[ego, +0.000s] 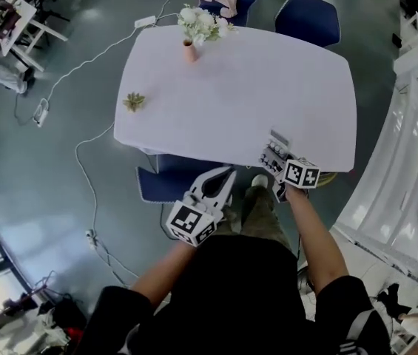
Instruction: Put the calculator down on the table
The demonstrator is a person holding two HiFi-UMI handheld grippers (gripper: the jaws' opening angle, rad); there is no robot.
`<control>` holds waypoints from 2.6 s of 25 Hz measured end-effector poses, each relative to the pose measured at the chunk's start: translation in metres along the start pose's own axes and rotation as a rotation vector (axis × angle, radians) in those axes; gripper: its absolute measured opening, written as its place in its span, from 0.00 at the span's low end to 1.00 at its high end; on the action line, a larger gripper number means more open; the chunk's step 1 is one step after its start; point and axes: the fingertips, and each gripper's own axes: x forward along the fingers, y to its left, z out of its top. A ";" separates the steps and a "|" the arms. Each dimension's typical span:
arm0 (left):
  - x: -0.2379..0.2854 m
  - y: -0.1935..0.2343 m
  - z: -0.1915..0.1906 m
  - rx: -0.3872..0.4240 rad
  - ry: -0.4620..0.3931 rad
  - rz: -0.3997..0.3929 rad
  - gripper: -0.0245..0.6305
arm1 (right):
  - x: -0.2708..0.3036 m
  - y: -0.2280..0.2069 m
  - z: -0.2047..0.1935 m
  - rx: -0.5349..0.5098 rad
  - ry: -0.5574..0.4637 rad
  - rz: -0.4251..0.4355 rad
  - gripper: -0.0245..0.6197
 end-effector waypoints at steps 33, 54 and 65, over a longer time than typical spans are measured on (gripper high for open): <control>0.052 0.016 -0.013 -0.019 0.077 0.159 0.05 | 0.065 -0.137 -0.042 0.016 0.247 -0.166 0.45; 0.020 -0.012 0.024 0.055 -0.031 -0.031 0.05 | -0.156 0.051 0.070 -0.353 -0.280 -0.134 0.04; 0.019 -0.019 0.043 0.083 -0.082 -0.099 0.04 | -0.211 0.118 0.091 -0.428 -0.491 -0.187 0.04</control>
